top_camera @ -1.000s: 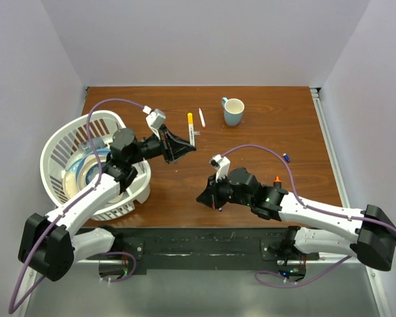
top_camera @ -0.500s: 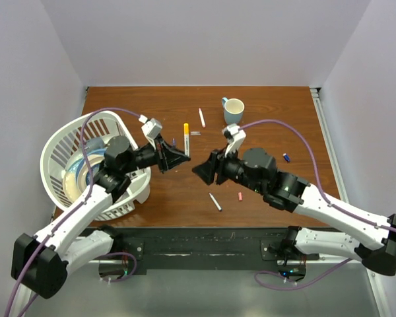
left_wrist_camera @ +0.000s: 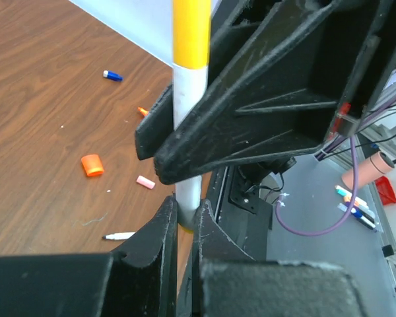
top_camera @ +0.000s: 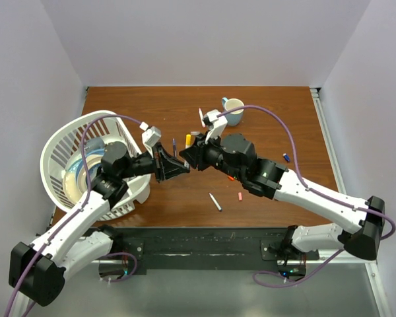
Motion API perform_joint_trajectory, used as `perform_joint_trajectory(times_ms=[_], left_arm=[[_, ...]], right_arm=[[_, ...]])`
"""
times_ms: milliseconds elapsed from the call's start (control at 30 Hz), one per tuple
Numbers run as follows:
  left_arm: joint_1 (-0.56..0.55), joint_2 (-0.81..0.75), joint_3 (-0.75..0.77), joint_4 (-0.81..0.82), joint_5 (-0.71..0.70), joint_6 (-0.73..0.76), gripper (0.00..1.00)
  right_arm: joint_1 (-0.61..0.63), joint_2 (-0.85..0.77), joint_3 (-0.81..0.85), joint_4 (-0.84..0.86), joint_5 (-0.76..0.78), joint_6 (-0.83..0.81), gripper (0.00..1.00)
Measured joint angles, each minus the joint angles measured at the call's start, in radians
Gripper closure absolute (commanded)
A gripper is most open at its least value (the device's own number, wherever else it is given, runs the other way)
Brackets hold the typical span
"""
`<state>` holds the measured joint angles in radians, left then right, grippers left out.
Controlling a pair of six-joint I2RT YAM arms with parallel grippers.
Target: Insert the pens into the pen caps
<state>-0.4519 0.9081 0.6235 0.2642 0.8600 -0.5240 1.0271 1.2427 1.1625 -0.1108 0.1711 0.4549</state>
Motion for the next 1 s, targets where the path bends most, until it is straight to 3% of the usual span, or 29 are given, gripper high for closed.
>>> perform_joint_trajectory(times_ms=[67, 100, 133, 167, 233, 300, 467, 633, 867, 1000], left_arm=[[0.000, -0.002, 0.000, -0.004, 0.004, -0.008, 0.98], [0.000, -0.005, 0.000, -0.004, 0.002, -0.008, 0.88], [0.000, -0.006, 0.000, -0.003, 0.000, -0.008, 0.59], [-0.001, -0.008, 0.000, -0.002, -0.003, -0.007, 0.49], [-0.001, -0.014, 0.000, -0.009, -0.010, 0.004, 0.12], [-0.002, -0.034, 0.000, -0.037, -0.035, 0.017, 0.01], [-0.002, -0.071, 0.018, -0.177, -0.132, 0.098, 0.00], [-0.002, -0.076, 0.092, -0.346, -0.314, 0.146, 0.00], [-0.002, -0.128, 0.092, -0.442, -0.499, 0.181, 0.00], [-0.002, -0.146, 0.092, -0.463, -0.555, 0.188, 0.00]], right_arm=[[0.006, -0.008, -0.017, 0.024, 0.005, 0.003, 1.00], [0.006, -0.015, -0.026, 0.032, 0.007, 0.008, 1.00], [0.006, -0.018, -0.028, 0.036, 0.011, 0.008, 1.00], [0.007, -0.019, -0.028, 0.036, 0.014, 0.008, 1.00], [0.005, -0.015, -0.027, 0.031, 0.028, -0.004, 1.00], [-0.030, 0.002, -0.020, 0.009, 0.034, -0.016, 1.00], [-0.273, 0.084, -0.018, -0.047, -0.027, -0.022, 1.00], [-0.478, 0.214, 0.002, -0.201, -0.025, -0.065, 0.98], [-0.618, 0.483, 0.091, -0.388, 0.036, -0.143, 0.92], [-0.669, 0.597, 0.133, -0.437, 0.049, -0.162, 0.84]])
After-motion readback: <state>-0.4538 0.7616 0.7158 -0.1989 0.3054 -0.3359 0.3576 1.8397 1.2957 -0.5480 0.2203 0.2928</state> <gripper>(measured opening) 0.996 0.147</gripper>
